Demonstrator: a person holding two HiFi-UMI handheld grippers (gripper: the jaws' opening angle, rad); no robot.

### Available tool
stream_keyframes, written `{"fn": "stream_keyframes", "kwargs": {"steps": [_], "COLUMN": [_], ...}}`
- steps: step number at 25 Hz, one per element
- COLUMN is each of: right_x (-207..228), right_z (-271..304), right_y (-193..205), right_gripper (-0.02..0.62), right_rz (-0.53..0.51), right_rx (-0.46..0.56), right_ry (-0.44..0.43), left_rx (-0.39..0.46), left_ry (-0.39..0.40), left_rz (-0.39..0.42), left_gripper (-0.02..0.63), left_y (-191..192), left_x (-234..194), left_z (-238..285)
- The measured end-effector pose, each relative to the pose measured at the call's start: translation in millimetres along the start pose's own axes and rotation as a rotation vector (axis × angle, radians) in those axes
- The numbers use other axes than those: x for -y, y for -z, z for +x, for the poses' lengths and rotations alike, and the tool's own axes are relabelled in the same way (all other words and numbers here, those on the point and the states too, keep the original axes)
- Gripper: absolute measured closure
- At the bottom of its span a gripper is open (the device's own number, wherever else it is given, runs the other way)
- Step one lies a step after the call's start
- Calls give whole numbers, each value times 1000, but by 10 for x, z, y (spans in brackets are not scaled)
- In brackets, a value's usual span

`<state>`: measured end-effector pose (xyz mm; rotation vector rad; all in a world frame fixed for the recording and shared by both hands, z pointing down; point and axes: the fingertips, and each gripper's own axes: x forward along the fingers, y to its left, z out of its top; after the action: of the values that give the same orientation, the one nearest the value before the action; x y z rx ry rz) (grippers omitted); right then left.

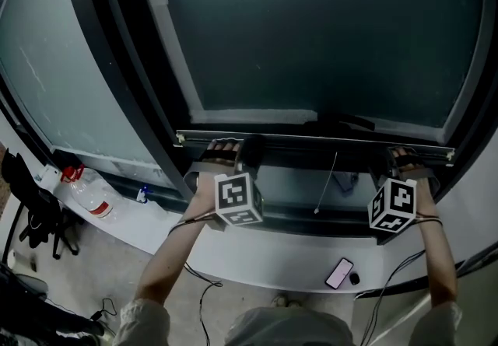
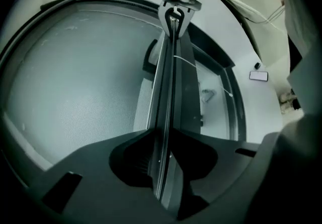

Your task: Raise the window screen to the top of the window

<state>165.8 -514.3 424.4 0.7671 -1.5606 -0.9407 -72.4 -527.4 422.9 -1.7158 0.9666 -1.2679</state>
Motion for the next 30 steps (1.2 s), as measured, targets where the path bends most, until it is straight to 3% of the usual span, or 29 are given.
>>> {"fn": "stream_keyframes", "kwargs": {"steps": [7, 11, 20, 26, 30], "right_x": [2, -4, -1, -47, -60], "right_z": [49, 43, 37, 16, -3], "right_y": [228, 230, 227, 215, 191], "right_gripper": [554, 568, 571, 574, 577], "right_rz": [17, -5, 13, 7, 26], "right_rx": [-74, -97, -106, -166, -140], "right_ry": [-92, -130, -212, -343, -429], "left_rx": [-106, -101, -122, -129, -138], "left_ry": [90, 108, 266, 371, 436], "left_rz": [41, 57, 98, 91, 72], "left_gripper": [503, 508, 525, 540, 568], "left_y": [324, 334, 335, 334, 341], "left_x": [111, 120, 157, 184, 198], "left_z": [112, 94, 120, 104, 94]}}
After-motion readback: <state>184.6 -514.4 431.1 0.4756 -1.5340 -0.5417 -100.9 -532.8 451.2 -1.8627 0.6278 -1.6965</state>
